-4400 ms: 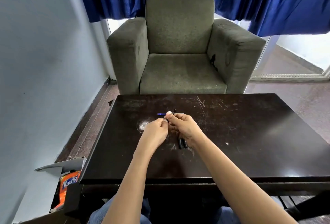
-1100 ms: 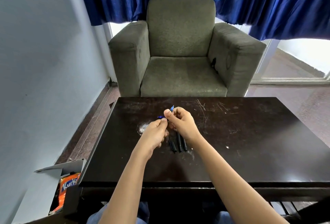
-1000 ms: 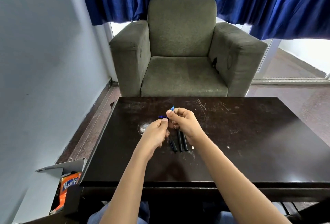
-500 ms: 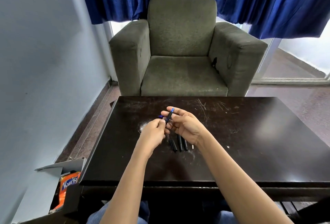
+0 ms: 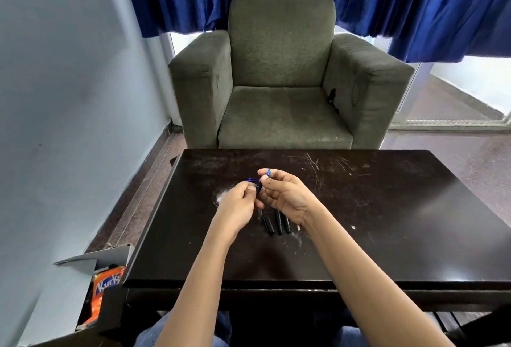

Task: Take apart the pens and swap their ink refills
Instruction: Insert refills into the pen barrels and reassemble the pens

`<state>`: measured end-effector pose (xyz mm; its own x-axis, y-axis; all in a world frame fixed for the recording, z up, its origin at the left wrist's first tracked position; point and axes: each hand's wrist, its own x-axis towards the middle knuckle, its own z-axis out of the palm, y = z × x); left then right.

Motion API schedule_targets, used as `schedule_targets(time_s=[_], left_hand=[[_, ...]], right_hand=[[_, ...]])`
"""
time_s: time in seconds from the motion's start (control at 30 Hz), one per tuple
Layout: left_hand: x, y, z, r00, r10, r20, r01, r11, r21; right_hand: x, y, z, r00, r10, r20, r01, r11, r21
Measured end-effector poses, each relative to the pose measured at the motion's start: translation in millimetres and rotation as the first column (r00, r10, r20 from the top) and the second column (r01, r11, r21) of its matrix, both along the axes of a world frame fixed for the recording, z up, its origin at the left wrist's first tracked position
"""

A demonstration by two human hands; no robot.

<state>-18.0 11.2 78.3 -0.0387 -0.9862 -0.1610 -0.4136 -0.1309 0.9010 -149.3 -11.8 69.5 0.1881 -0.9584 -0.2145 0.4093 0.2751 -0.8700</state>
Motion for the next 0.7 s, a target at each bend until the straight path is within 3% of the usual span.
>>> schedule_targets(time_s=[0.17, 0.33, 0.47, 0.6, 0.67, 0.7], left_hand=[[1.0, -1.8, -1.6, 1.0, 0.005, 0.013, -0.006, 1.0, 0.004], [0.3, -1.9, -2.1, 1.0, 0.0, 0.023, 0.0, 1.0, 0.017], [1.6, -1.0, -1.5, 0.999, -0.014, 0.032, 0.013, 0.999, 0.033], [3.3, 1.0, -0.7, 0.999, -0.006, 0.039, 0.004, 0.999, 0.05], [5.0, 1.0, -1.1, 0.998, 0.015, 0.065, -0.018, 0.999, 0.045], [5.2, 0.8, -1.2, 0.997, 0.028, 0.075, -0.031, 0.999, 0.041]], right_hand=[[-2.6, -2.6, 1.3, 0.999, 0.004, 0.048, -0.006, 0.999, 0.034], [0.0, 1.0, -0.5, 0.997, 0.003, -0.073, 0.001, 0.998, 0.06], [-2.4, -2.5, -1.3, 0.988, -0.141, 0.06, 0.134, 0.984, 0.116], [-13.8, -8.2, -7.7, 0.895, -0.409, 0.179, 0.376, 0.907, 0.191], [-17.2, -9.9, -13.7, 0.881, -0.47, 0.059, 0.458, 0.878, 0.14], [-17.6, -11.1, -18.0, 0.881, -0.466, -0.085, 0.472, 0.878, 0.081]])
